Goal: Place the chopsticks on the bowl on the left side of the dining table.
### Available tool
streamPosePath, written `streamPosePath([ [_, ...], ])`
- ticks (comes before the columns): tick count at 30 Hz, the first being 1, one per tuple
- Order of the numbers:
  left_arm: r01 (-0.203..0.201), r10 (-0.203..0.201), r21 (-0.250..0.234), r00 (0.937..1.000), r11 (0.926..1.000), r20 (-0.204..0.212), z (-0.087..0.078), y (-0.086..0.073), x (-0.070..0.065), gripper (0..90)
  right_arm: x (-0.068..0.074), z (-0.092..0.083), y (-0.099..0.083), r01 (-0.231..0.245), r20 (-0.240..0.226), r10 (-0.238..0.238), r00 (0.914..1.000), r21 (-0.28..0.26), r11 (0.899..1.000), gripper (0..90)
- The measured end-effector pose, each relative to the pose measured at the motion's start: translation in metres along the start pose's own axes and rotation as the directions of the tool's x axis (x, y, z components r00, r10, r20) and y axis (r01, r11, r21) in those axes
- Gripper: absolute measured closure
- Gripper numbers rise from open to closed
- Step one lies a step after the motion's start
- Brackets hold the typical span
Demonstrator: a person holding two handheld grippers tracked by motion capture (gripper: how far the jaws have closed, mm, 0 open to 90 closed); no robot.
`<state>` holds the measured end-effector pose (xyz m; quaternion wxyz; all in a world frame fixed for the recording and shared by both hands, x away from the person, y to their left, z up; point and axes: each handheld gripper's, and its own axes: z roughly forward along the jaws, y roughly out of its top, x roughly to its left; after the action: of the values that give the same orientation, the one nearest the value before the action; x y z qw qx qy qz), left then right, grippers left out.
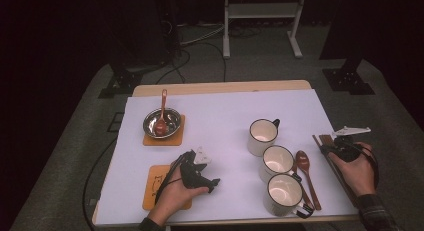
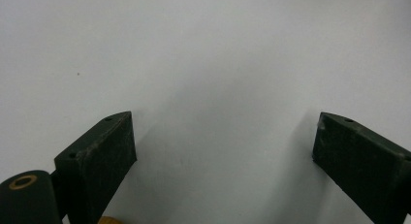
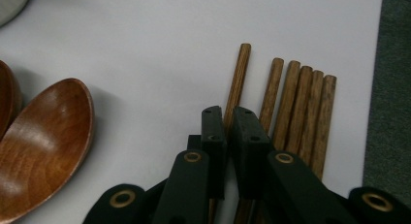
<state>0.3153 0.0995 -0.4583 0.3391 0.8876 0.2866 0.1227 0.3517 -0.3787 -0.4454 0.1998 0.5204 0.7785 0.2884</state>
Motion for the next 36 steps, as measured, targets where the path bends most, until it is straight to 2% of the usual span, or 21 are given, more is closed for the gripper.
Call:
streamPosePath([
  [5,0.000,0.000,0.000,1.0000,1.0000,0.000,0.000,0.000,0.000,6.9,0.003,0.004,0.004,-0.003,-0.016,0.003,0.9999,-0.002,1.000,83.3],
  [23,-0.001,0.001,0.000,1.0000,1.0000,-0.001,0.000,0.000,0.000,6.9,0.016,0.026,0.030,0.039,-0.064,-0.039,0.9972,0.002,0.999,83.8],
  [36,-0.006,0.006,0.003,1.0000,1.0000,-0.002,0.000,0.000,0.000,6.9,0.030,0.047,0.054,0.092,-0.103,-0.091,0.9905,-0.001,0.996,84.0],
])
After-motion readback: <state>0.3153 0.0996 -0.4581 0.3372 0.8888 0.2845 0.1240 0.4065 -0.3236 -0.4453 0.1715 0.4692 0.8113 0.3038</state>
